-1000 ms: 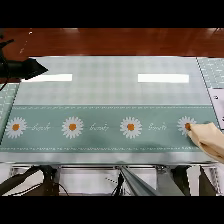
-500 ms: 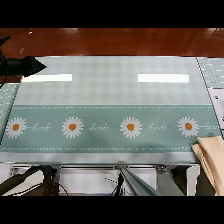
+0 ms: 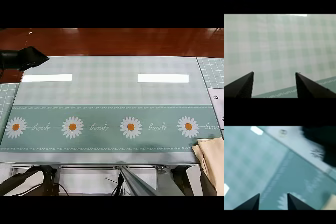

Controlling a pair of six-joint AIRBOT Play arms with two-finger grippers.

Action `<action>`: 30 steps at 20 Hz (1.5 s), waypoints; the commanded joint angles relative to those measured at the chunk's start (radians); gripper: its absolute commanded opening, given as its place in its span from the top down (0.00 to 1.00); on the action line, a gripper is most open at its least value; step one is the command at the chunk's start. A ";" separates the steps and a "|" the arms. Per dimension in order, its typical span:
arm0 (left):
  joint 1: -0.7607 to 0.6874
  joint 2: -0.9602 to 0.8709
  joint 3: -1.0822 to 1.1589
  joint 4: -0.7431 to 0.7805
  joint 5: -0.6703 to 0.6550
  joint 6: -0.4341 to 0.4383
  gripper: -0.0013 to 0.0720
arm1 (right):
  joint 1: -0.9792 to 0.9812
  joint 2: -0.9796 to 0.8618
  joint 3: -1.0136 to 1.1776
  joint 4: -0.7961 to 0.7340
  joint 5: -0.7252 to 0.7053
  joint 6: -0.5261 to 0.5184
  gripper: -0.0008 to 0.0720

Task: Fold the shirts.

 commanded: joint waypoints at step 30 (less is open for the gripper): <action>-0.530 -0.131 0.031 0.659 -0.214 -0.367 0.01 | 1.192 -0.330 0.000 -0.598 -0.165 0.091 0.15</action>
